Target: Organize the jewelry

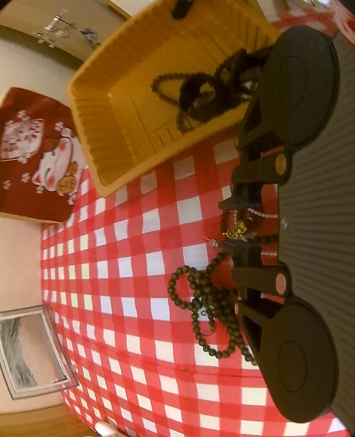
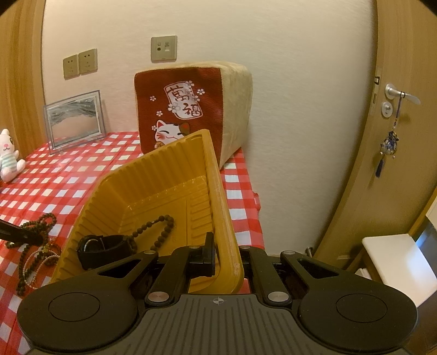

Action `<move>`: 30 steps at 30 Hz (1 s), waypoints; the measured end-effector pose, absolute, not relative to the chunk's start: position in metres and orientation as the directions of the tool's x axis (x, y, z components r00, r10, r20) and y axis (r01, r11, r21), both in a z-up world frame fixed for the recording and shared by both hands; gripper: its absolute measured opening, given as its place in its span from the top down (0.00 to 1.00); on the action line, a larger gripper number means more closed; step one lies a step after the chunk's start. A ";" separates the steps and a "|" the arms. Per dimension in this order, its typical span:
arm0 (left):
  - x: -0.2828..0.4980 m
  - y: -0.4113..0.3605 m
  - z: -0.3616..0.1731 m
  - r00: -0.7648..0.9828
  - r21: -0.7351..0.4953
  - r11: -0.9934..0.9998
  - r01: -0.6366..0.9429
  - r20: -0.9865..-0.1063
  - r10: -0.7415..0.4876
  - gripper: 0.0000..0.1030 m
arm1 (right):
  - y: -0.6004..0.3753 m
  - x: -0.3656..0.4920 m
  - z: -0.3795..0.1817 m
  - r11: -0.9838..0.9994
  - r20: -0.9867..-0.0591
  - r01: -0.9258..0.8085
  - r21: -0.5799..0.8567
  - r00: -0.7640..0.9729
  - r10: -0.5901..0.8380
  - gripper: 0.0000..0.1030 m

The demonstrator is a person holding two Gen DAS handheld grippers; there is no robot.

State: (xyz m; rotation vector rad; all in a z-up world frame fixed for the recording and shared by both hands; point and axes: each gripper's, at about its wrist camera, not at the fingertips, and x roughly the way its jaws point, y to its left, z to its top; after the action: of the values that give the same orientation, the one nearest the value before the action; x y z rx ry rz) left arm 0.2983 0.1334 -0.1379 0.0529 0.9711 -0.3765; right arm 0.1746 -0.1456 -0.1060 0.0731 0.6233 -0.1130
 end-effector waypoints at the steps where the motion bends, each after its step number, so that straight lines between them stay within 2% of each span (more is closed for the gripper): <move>1: 0.300 0.131 -0.142 0.503 -0.108 0.935 0.338 -0.819 -0.277 0.81 | -0.146 0.174 -0.106 0.991 -0.586 0.128 0.035 0.806 -0.083 0.95; 8: 0.305 0.123 -0.153 0.511 -0.054 0.930 0.364 -0.823 -0.248 0.81 | -0.147 0.176 -0.106 0.990 -0.589 0.134 0.045 0.804 -0.082 0.95; 11: 0.304 0.122 -0.153 0.503 -0.051 0.926 0.375 -0.828 -0.249 0.92 | -0.147 0.176 -0.106 0.990 -0.589 0.134 0.047 0.804 -0.081 0.95; 17: 0.294 0.127 -0.153 0.499 -0.080 0.932 0.353 -0.827 -0.260 0.92 | -0.147 0.177 -0.107 0.990 -0.589 0.132 0.046 0.804 -0.080 0.95; 20: 0.294 0.124 -0.154 0.505 -0.077 0.936 0.344 -0.825 -0.254 0.86 | -0.147 0.177 -0.107 0.990 -0.588 0.130 0.045 0.805 -0.079 0.95; 24: 0.297 0.121 -0.156 0.508 -0.067 0.936 0.346 -0.825 -0.247 0.85 | -0.146 0.178 -0.107 0.991 -0.587 0.126 0.044 0.806 -0.077 0.95; 26: 0.298 0.121 -0.156 0.500 -0.068 0.931 0.359 -0.828 -0.253 0.90 | -0.146 0.178 -0.107 0.991 -0.586 0.125 0.044 0.807 -0.076 0.95; 27: 0.298 0.121 -0.155 0.494 -0.072 0.927 0.368 -0.829 -0.260 0.95 | -0.146 0.177 -0.107 0.991 -0.585 0.124 0.044 0.807 -0.075 0.95; 30: 0.294 0.119 -0.153 0.500 -0.054 0.925 0.376 -0.829 -0.251 0.96 | -0.145 0.177 -0.107 0.991 -0.585 0.125 0.045 0.808 -0.075 0.95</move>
State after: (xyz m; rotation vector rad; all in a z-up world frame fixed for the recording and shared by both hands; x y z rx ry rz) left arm 0.2936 0.1195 -0.1534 0.1405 0.9768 -0.3810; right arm 0.1773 -0.1454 -0.1071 0.0832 0.6216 -0.1074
